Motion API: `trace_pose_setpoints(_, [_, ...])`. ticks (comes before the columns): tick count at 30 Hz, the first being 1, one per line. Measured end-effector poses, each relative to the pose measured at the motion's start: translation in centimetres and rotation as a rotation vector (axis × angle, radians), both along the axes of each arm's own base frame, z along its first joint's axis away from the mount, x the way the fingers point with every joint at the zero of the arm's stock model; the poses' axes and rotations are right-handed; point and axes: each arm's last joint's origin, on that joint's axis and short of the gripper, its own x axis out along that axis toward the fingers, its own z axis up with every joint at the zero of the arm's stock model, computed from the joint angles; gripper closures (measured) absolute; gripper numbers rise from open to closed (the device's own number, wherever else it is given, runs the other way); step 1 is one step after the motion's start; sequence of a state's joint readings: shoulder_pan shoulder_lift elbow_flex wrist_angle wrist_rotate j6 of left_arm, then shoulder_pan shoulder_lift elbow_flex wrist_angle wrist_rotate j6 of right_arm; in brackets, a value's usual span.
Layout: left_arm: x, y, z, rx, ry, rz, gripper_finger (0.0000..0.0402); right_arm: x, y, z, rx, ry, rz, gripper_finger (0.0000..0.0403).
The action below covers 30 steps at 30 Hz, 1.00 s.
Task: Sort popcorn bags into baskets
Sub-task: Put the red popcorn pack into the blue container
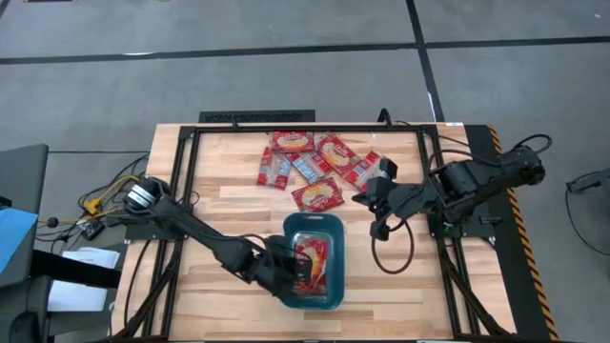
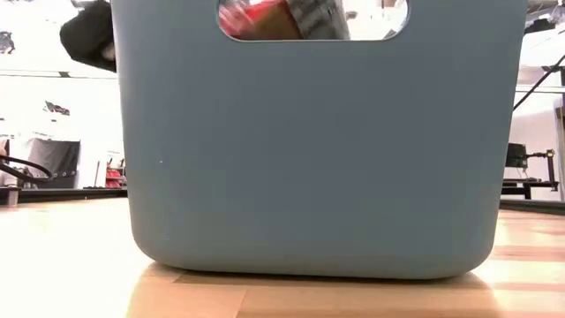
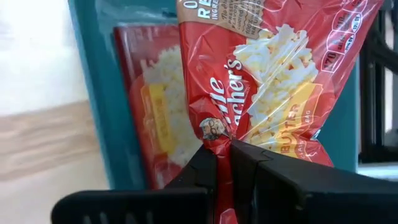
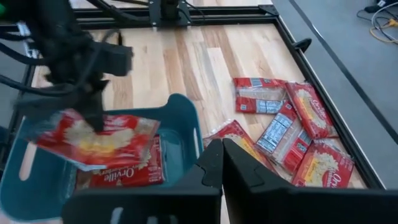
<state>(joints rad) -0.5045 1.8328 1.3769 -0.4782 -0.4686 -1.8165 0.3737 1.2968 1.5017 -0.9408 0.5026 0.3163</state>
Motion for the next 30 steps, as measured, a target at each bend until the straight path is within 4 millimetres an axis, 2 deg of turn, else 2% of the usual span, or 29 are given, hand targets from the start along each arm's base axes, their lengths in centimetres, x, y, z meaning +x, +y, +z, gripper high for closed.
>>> trace_pose_setpoints(6, [0.5,0.9,-0.1,0.021,-0.002,0.017,0.0394,-0.2,0.6,0.0,-0.002,0.001,0.025,0.0365])
trace_pose_setpoints(17, [0.6,1.5,-0.7,0.01,0.018,0.011,0.0371,-0.4,1.0,0.0,-0.013,-0.008,0.017,0.0383])
trace_pose_setpoints(30, [0.7,1.6,-0.7,0.097,0.028,-0.069,0.0275,-0.4,1.0,0.0,0.008,-0.014,0.002,0.0366])
